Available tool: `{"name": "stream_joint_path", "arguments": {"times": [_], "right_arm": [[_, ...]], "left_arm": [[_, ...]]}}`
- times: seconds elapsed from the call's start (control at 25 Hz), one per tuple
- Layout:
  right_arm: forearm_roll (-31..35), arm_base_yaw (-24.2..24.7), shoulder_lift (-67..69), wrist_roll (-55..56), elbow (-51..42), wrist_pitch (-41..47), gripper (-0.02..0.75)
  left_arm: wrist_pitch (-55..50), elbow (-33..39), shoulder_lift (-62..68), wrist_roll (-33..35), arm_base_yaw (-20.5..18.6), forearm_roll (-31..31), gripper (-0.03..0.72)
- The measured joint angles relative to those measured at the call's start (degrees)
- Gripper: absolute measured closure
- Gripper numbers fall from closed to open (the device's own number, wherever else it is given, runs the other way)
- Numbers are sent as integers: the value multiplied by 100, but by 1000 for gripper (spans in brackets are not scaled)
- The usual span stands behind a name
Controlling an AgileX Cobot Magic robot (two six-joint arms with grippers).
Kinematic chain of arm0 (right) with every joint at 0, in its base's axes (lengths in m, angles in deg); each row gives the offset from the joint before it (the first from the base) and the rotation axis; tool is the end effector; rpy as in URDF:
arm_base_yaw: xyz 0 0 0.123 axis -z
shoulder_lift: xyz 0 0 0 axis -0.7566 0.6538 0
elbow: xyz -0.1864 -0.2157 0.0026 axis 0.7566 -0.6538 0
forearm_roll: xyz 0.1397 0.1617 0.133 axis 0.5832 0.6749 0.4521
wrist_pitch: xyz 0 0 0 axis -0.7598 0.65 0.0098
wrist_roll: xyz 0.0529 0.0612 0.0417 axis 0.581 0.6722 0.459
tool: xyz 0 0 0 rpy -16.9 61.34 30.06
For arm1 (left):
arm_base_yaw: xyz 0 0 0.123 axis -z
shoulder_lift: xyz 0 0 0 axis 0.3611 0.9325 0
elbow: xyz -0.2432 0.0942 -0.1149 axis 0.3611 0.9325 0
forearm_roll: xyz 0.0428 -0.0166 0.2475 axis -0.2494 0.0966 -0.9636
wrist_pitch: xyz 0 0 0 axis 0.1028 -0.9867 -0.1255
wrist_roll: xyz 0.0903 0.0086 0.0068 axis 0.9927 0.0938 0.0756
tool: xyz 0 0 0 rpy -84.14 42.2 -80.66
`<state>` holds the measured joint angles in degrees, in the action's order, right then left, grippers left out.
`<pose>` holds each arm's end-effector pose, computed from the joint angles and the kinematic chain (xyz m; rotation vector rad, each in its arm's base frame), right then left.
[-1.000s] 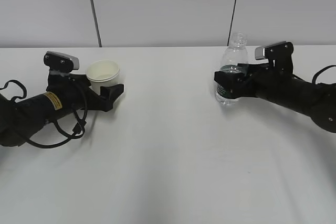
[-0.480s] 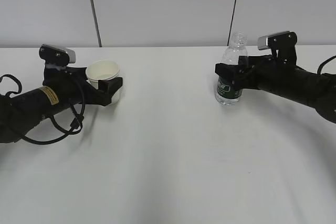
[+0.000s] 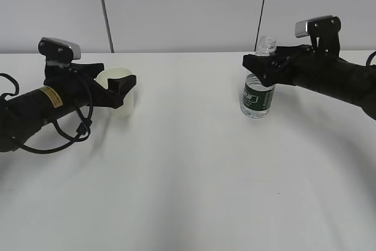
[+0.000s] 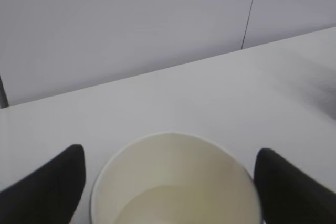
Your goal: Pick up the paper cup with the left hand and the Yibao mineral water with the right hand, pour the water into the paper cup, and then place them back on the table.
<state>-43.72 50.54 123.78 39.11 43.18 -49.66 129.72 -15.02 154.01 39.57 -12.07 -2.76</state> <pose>0.4035 0.0380 0.1525 -0.3959 1.7353 0.4560 0.3813 -0.1009 0.1084 0.4967 1.6913 -0.4795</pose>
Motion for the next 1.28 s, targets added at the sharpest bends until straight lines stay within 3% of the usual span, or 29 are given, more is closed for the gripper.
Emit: {"name": "stream_joint_path", "arguments": {"times": [1.0, 1.28], "right_arm": [[-45, 0, -1019, 276, 0, 669, 95], [-236, 0, -1328, 730, 0, 883, 110]], "left_arm": [[-131, 11, -520, 0, 0, -5, 97], [-673, 11, -1063, -417, 0, -15, 97]]}}
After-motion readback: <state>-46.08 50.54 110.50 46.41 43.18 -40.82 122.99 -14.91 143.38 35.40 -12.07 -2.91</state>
